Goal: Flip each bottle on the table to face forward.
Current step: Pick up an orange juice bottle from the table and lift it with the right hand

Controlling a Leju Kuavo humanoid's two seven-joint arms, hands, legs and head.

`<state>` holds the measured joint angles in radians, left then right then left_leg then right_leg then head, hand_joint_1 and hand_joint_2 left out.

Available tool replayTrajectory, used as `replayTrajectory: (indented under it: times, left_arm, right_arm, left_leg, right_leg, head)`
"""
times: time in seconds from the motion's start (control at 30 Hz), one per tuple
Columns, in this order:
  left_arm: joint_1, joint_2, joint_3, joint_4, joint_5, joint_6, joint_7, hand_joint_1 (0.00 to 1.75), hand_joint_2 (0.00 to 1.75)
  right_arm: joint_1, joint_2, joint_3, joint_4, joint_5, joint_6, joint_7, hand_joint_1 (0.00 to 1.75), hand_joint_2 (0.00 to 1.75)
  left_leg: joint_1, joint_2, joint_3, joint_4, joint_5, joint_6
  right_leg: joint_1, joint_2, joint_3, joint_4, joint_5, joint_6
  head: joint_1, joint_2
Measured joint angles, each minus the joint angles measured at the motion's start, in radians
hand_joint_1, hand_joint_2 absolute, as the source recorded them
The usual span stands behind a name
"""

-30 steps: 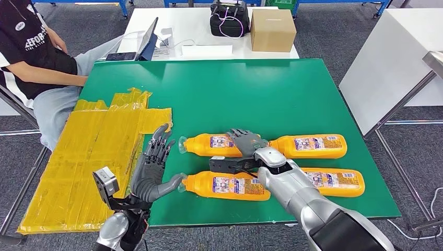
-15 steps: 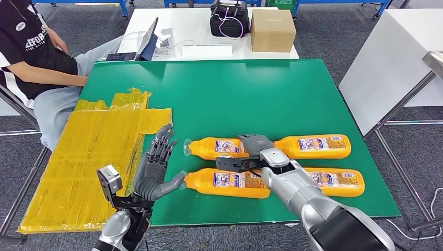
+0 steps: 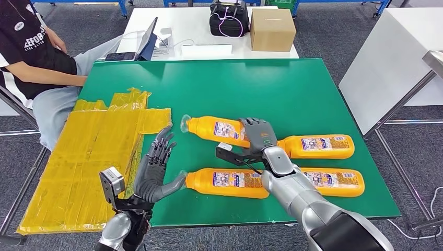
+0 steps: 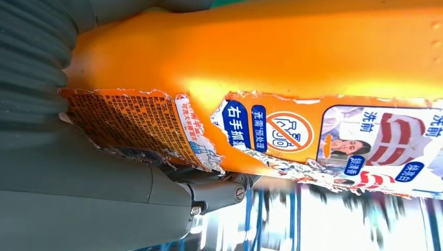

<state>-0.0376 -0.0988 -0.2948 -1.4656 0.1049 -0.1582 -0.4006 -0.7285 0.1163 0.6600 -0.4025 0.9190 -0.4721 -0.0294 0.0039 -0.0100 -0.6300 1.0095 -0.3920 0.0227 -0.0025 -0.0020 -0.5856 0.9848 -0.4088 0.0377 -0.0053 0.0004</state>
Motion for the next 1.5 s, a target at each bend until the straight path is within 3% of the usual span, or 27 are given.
replayTrajectory:
  times: [0.07, 0.17, 0.3, 0.47, 0.57, 0.7, 0.83, 1.0, 1.2, 1.5]
  left_arm:
    - [0.013, -0.003, -0.003, -0.008, -0.035, 0.037, 0.001, 0.0, 1.75]
    - [0.034, -0.006, -0.009, -0.017, -0.086, 0.094, 0.001, 0.0, 1.75]
    - [0.049, -0.007, -0.02, -0.024, -0.103, 0.111, 0.001, 0.0, 1.75]
    - [0.053, -0.007, -0.025, -0.027, -0.109, 0.124, 0.0, 0.0, 1.75]
    - [0.059, -0.007, -0.025, -0.033, -0.126, 0.148, -0.006, 0.0, 1.75]
    - [0.073, -0.006, -0.025, -0.045, -0.144, 0.18, -0.008, 0.0, 1.75]
    - [0.074, -0.004, -0.025, -0.057, -0.156, 0.197, -0.008, 0.0, 1.75]
    - [0.063, -0.003, -0.026, -0.063, -0.166, 0.198, -0.008, 0.0, 1.75]
    - [0.047, -0.002, -0.034, -0.063, -0.174, 0.198, -0.005, 0.0, 1.75]
    - [0.043, 0.0, -0.045, -0.063, -0.174, 0.198, -0.005, 0.0, 1.75]
  right_arm:
    - [0.039, 0.0, -0.052, -0.076, -0.06, -0.061, -0.076, 1.75, 1.75]
    - [0.132, 0.003, -0.137, -0.254, -0.172, -0.066, -0.172, 1.75, 1.75]
    - [0.224, 0.004, -0.209, -0.442, -0.213, -0.045, -0.193, 1.75, 1.75]
    - [0.276, 0.003, -0.251, -0.555, -0.272, -0.015, -0.226, 1.75, 1.75]
    - [0.337, 0.007, -0.278, -0.651, -0.459, 0.087, -0.3, 1.75, 1.75]
    - [0.463, 0.011, -0.295, -0.814, -0.752, 0.316, -0.339, 1.75, 1.75]
    - [0.57, 0.011, -0.282, -0.9, -0.904, 0.526, -0.355, 1.75, 1.75]
    - [0.634, 0.016, -0.22, -0.925, -0.934, 0.613, -0.364, 1.75, 1.75]
    - [0.652, 0.022, -0.155, -0.925, -0.92, 0.621, -0.368, 1.75, 1.75]
    - [0.653, 0.022, -0.131, -0.925, -0.92, 0.621, -0.368, 1.75, 1.75]
  left_leg:
    - [0.0, 0.0, 0.0, 0.0, 0.0, 0.0]
    - [0.0, -0.001, -0.002, 0.0, 0.0, 0.0]
    - [0.0, -0.001, -0.004, 0.0, 0.0, 0.0]
    - [0.0, 0.0, -0.004, 0.0, 0.0, 0.0]
    - [0.0, -0.001, -0.004, 0.0, 0.0, 0.0]
    - [0.0, -0.001, -0.005, 0.0, 0.0, 0.0]
    - [0.0, 0.0, -0.007, 0.0, 0.0, 0.0]
    - [0.001, 0.0, -0.007, 0.0, 0.0, -0.001]
    - [0.0, 0.0, -0.006, 0.0, 0.001, -0.001]
    - [0.0, 0.0, -0.007, 0.0, 0.001, -0.001]
  right_leg:
    - [0.0, 0.0, 0.0, 0.0, 0.0, 0.0]
    - [0.0, -0.001, -0.001, 0.0, -0.001, 0.0]
    - [0.0, -0.001, -0.004, 0.0, 0.0, 0.0]
    - [0.0, -0.001, -0.004, 0.0, 0.001, -0.002]
    - [0.0, -0.001, -0.004, 0.0, 0.001, -0.002]
    - [0.0, -0.001, -0.005, 0.0, 0.001, -0.002]
    - [0.001, -0.001, -0.007, 0.0, 0.001, -0.002]
    - [0.001, -0.001, -0.007, 0.0, 0.001, -0.003]
    - [0.0, -0.001, -0.007, 0.0, 0.001, -0.003]
    - [0.0, -0.001, -0.007, 0.0, 0.001, -0.003]
  head:
    - [0.0, 0.0]
    - [0.0, 0.0]
    - [0.0, 0.0]
    - [0.0, 0.0]
    - [0.0, 0.0]
    - [0.0, 0.0]
    - [0.0, 0.0]
    - [0.0, 0.0]
    - [0.0, 0.0]
    - [0.0, 0.0]
